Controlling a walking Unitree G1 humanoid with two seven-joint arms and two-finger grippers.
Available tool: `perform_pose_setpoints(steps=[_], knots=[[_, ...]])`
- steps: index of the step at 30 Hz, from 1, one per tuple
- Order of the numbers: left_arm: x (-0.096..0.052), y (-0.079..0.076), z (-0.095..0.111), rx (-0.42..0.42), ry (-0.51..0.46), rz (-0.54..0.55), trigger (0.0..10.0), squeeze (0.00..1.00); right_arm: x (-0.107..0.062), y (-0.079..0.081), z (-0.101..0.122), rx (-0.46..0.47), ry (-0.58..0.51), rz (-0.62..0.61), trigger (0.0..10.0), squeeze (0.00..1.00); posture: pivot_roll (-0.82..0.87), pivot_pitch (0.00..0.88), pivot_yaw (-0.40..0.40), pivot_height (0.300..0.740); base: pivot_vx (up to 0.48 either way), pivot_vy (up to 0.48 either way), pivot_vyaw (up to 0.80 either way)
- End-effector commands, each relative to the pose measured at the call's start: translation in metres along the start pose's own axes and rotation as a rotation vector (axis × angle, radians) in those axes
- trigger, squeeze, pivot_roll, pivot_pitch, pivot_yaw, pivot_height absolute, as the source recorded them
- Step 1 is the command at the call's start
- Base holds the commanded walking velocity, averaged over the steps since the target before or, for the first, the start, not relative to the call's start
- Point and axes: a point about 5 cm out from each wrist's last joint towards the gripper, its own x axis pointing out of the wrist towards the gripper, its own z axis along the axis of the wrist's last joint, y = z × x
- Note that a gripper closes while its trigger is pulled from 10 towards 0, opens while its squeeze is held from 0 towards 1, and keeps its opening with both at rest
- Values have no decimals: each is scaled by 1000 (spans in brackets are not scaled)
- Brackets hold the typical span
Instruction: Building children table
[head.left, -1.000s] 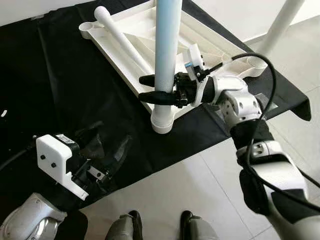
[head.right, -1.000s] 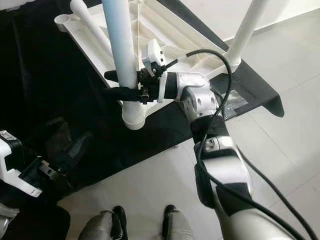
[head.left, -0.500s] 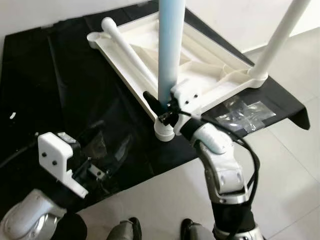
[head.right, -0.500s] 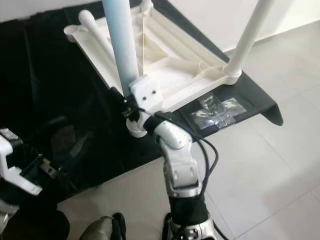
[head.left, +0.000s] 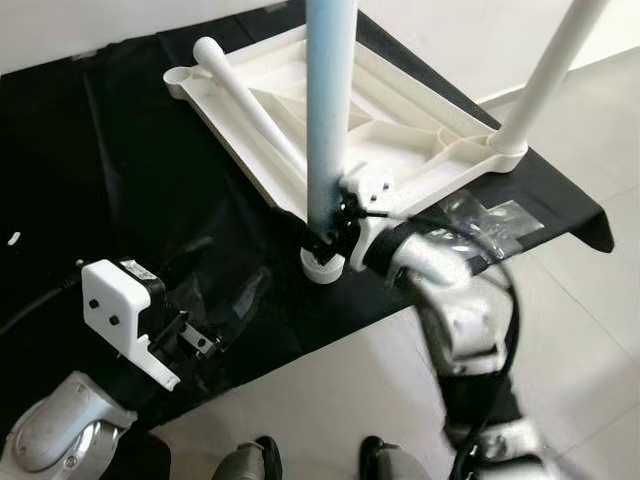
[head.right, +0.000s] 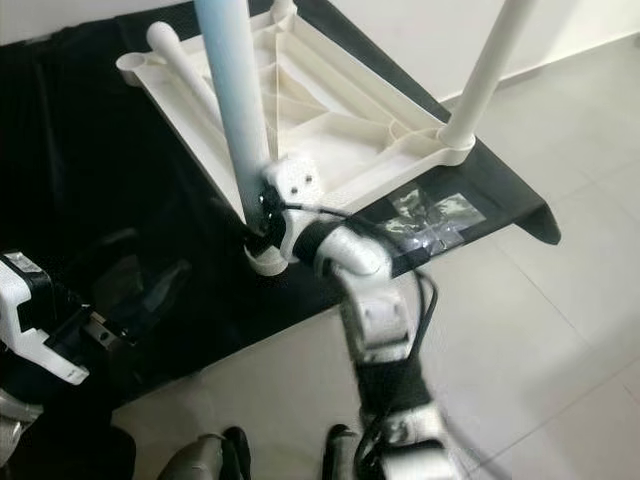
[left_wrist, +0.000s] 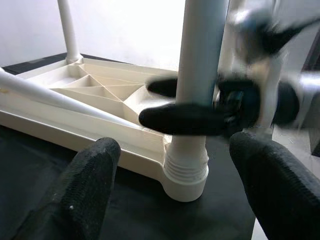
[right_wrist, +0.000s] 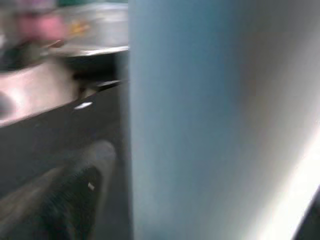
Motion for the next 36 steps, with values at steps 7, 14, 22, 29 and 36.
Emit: perform_pose_setpoints(steps=[7,14,22,29,36], knots=[[-1,-1,-1,5,3,0,10000,0,4,-14,-3,10,1,320,10000,976,35,272,12,740,0,0,0],[-4,-1,2,15,12,4,10000,0,13,-36,-1,16,34,431,10000,0,92,280,30,740,0,0,0],[-11,-1,5,25,30,18,10000,0,22,-53,4,-21,80,509,10000,0,126,293,27,740,0,0,0],[-12,-3,5,22,34,17,10000,0,23,-54,6,-9,67,547,0,0,127,295,24,740,0,0,0],[-11,-3,5,20,35,14,10000,0,17,-58,8,8,57,630,0,0,120,295,27,740,0,0,0]])
